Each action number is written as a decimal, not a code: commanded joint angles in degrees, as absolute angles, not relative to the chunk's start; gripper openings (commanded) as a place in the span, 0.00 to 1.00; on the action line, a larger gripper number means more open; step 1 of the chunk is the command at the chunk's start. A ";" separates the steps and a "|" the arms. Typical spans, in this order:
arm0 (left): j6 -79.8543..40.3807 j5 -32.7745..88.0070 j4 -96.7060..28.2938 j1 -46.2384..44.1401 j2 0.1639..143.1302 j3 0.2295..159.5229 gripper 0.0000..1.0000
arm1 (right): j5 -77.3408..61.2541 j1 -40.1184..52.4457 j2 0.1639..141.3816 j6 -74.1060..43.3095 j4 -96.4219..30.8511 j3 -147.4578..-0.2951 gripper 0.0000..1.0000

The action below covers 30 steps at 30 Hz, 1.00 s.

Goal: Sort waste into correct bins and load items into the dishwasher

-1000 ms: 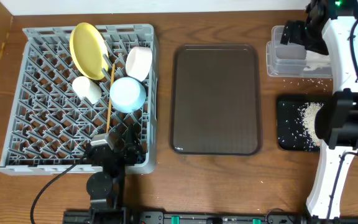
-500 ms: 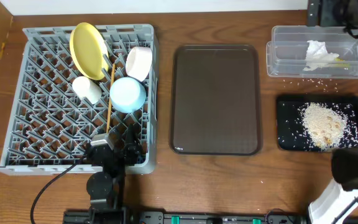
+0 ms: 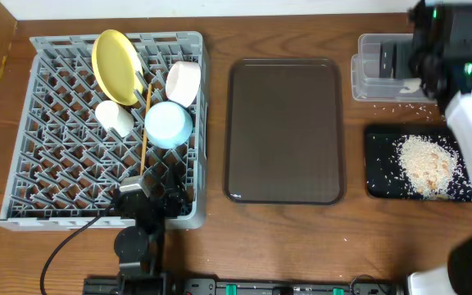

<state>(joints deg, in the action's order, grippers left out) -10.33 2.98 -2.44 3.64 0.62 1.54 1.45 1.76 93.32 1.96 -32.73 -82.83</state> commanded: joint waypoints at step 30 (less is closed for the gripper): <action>-10.15 2.09 -3.92 3.40 0.30 0.23 0.90 | -3.53 2.22 21.65 11.35 20.34 -0.82 0.99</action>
